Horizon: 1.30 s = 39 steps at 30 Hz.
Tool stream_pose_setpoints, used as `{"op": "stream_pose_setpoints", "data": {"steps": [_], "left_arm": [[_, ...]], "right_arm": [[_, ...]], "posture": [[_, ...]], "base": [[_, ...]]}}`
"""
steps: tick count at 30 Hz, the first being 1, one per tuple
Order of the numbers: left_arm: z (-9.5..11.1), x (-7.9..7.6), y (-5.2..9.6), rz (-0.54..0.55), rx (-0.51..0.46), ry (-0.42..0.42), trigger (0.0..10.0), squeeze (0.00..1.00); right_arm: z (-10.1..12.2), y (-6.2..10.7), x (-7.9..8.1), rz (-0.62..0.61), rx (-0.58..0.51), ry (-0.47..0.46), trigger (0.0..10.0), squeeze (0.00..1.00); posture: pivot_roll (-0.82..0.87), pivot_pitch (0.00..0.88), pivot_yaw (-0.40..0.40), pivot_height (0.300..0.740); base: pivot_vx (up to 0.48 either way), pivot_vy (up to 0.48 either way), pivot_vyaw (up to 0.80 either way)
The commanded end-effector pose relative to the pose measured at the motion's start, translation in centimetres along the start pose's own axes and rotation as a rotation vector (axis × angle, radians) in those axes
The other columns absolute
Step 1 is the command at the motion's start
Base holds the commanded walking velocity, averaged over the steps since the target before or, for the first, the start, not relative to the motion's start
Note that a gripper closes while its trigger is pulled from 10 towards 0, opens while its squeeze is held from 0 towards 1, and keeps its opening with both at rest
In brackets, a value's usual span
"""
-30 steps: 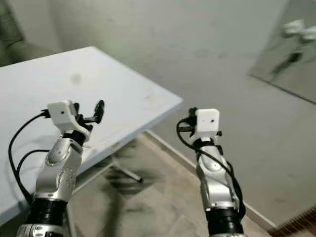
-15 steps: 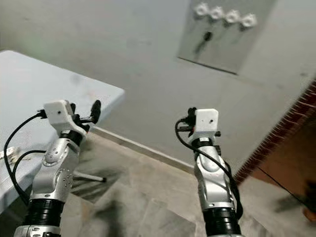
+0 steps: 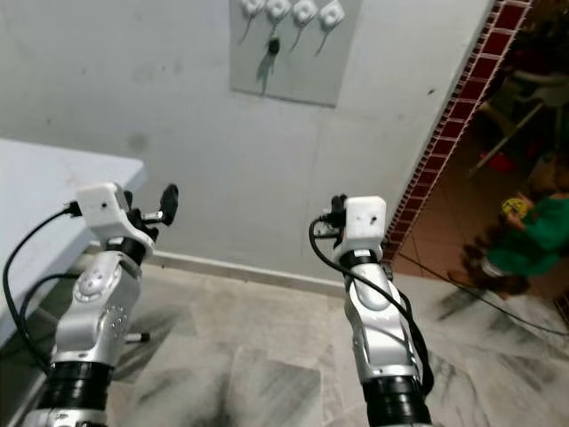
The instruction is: Hang keys on a hook
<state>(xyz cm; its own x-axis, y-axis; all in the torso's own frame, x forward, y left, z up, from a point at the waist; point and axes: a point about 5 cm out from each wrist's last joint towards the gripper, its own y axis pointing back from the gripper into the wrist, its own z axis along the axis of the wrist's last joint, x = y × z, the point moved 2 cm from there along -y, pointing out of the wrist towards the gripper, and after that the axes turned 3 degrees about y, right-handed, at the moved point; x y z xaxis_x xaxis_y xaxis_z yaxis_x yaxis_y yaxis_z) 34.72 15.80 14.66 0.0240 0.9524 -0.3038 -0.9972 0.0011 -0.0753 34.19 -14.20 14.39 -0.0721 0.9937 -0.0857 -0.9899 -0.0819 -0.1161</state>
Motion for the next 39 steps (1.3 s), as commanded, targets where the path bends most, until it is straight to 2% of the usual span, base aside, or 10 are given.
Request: {"op": "stream_pose_setpoints", "data": {"steps": [1, 3, 10, 27, 39], "left_arm": [[0.05, -0.3, -0.08, -0.01, 0.006, -0.021, 10.0, 0.0], [-0.01, -0.35, -0.06, -0.01, 0.008, -0.017, 10.0, 0.0], [-0.23, -0.52, -0.01, -0.013, 0.018, 0.0, 10.0, 0.0], [-0.27, -0.34, -0.03, 0.005, 0.021, 0.049, 10.0, 0.0], [-0.26, -0.25, -0.06, 0.007, 0.02, 0.073, 10.0, 0.0]], "right_arm": [[0.49, -0.21, -0.17, -0.009, -0.014, -0.007, 10.0, 0.0], [0.48, -0.18, -0.15, -0.011, -0.018, -0.02, 10.0, 0.0], [0.56, -0.03, -0.11, -0.01, -0.024, 0.011, 10.0, 0.0], [0.51, 0.34, 0.19, 0.006, -0.024, -0.002, 10.0, 0.0], [0.49, 0.47, 0.15, 0.01, -0.023, 0.003, 10.0, 0.0]], "posture": [[0.05, 0.015, -0.068, 0.732], [0.05, 0.012, -0.07, 0.732], [0.05, 0.005, -0.071, 0.732], [0.05, 0.0, -0.066, 0.732], [0.04, 0.004, -0.067, 0.732]], "base": [[0.0, 0.0, -0.78], [0.0, 0.0, -0.73], [0.0, 0.0, 0.0], [0.0, 0.0, 0.0], [0.284, 0.0, 0.0]]}}
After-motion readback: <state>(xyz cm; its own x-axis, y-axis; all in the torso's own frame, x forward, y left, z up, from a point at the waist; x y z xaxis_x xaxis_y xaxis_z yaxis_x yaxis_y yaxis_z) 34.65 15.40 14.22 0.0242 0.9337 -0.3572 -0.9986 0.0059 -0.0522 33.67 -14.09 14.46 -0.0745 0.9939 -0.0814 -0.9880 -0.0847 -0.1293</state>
